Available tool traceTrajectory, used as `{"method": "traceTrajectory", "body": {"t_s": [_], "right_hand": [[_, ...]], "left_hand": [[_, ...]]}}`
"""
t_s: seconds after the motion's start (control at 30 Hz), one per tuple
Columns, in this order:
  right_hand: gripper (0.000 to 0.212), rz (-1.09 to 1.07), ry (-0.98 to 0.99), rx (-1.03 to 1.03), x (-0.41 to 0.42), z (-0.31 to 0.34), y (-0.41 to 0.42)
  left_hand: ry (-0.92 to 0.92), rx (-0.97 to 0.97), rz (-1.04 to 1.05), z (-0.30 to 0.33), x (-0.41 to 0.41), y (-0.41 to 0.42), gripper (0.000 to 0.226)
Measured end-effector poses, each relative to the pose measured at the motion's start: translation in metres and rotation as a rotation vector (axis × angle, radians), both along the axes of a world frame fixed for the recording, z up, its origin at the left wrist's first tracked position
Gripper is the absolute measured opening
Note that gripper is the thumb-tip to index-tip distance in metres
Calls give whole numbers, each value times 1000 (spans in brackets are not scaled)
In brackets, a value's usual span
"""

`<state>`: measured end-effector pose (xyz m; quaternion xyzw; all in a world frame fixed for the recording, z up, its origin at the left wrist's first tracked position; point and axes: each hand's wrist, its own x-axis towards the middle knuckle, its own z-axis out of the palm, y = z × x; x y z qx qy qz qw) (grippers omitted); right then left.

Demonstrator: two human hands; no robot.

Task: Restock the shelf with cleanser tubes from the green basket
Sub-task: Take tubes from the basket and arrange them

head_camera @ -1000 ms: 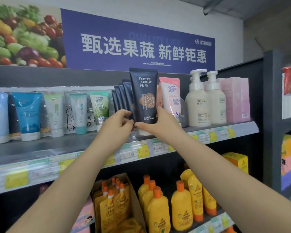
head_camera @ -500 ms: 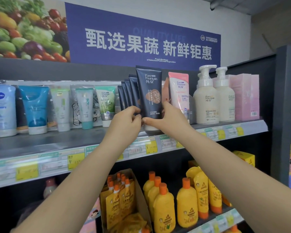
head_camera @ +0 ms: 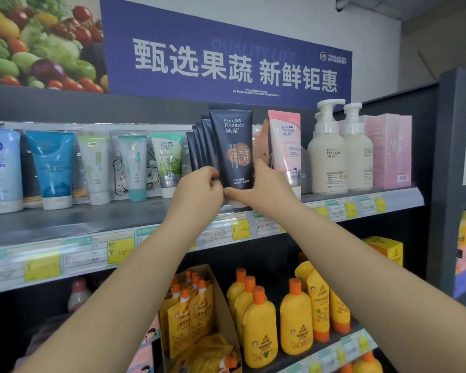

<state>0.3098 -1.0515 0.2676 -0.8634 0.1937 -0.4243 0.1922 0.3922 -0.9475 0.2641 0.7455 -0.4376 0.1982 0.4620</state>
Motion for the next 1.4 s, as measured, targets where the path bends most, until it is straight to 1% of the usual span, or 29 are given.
{"method": "traceTrajectory", "body": {"t_s": [0.13, 0.27, 0.5, 0.6, 0.7, 0.83, 0.97, 1.03, 1.1, 1.17, 1.27, 1.33, 1.4], "right_hand": [[59, -16, -4, 13, 1, -2, 1], [55, 11, -21, 49, -1, -1, 1], [73, 58, 8, 133, -1, 1, 0], [80, 135, -57, 179, -3, -1, 1], [70, 162, -192, 198, -12, -6, 6], [52, 107, -375, 86, -25, -18, 9], [44, 53, -378, 4, -41, -29, 16], [41, 52, -351, -42, -49, -32, 20], [36, 61, -332, -84, -56, -36, 24], [27, 56, -324, -130, -64, -45, 29], [13, 46, -294, -201, -77, -76, 37], [10, 3, -204, -178, -82, -105, 34], [11, -16, -151, -154, -88, -137, 27]], "left_hand": [[-7, -4, 0, -1, -2, 1, 27], [-9, -12, 0, -1, -4, 2, 30], [19, -20, -3, -2, -4, 2, 31], [33, -49, 10, -2, -5, 2, 29], [24, -85, 27, -3, -8, 3, 27], [-4, -116, 15, -5, -10, 6, 30], [6, -121, -47, -5, -13, 11, 31], [-6, -213, -127, -6, -22, 19, 34], [-86, -279, -199, -16, -39, 31, 40], [-179, -252, -269, -39, -62, 42, 47], [-223, -97, -348, -87, -90, 44, 55], [-258, 28, -377, -119, -101, 39, 57], [-242, 128, -405, -146, -106, 33, 59]]}}
